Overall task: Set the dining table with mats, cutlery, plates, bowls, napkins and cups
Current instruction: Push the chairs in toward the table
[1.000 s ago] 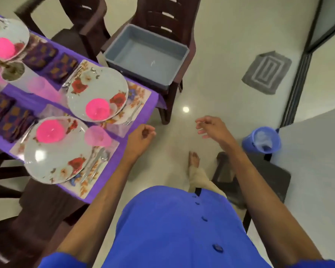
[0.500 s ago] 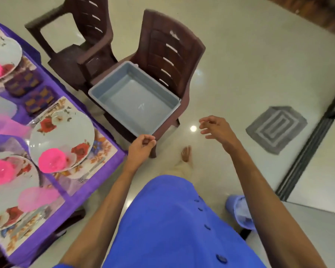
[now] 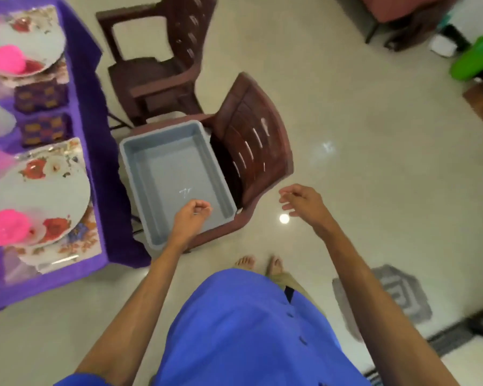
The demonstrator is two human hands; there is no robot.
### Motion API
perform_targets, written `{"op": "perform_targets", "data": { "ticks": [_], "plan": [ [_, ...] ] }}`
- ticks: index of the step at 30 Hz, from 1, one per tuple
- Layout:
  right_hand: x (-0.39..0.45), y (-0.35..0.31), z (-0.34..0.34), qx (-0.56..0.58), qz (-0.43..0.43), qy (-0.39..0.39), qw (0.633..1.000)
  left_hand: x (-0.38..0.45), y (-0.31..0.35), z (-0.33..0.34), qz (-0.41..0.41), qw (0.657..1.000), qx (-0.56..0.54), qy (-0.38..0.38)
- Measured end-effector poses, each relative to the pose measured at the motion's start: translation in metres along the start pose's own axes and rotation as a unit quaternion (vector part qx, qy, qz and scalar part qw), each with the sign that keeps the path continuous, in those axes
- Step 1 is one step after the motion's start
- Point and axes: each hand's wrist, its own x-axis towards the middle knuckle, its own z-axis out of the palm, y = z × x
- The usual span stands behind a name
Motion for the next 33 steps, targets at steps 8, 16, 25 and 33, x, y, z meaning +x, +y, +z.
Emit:
{"op": "perform_targets", "data": {
  "ticks": [8,16,25,33],
  "plan": [
    [0.102,-0.018,0.05,-0.098,-0.041,-0.218,0.97,-0.022,-0.029,0.016,-0.108,0.969,-0.104,0.199],
    [0.18,-0.021,0.108,-0.212,0.002,-0.237,0.948,-0.051,-0.073,0.012,-0.203,0.908,-0.194,0.311],
    [0.267,0.003,0.166,-0.294,0.102,-0.192,0.931,0.022,-0.127,-0.04,-0.27,0.903,-0.152,0.298],
    [0.3,0.028,0.213,-0.323,0.181,-0.122,0.921,0.079,-0.182,-0.066,-0.341,0.906,-0.112,0.225]
  ]
}}
